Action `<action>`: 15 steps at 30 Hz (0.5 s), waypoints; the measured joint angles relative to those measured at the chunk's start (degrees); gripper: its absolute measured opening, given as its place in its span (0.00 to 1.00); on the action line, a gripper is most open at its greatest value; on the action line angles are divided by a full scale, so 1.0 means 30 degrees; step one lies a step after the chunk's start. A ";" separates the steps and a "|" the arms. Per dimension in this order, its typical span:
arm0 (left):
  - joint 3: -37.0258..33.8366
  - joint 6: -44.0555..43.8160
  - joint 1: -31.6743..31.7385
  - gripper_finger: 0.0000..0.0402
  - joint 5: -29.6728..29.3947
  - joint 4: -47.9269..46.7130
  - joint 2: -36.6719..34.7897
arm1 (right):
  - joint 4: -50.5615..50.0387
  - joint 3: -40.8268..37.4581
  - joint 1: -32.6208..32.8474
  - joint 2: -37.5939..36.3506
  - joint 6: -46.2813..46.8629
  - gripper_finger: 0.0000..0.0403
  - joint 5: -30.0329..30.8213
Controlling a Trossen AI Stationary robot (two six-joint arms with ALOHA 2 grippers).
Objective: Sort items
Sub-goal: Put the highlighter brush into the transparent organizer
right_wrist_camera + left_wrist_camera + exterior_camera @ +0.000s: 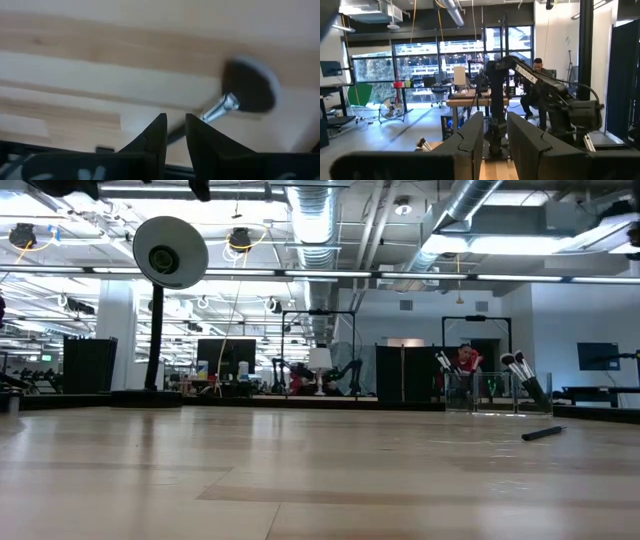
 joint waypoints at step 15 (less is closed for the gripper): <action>0.0000 -0.0052 0.0000 0.21 0.1030 0.0143 -0.0264 | 0.0001 0.1806 0.1046 0.3405 0.0064 0.19 -0.3049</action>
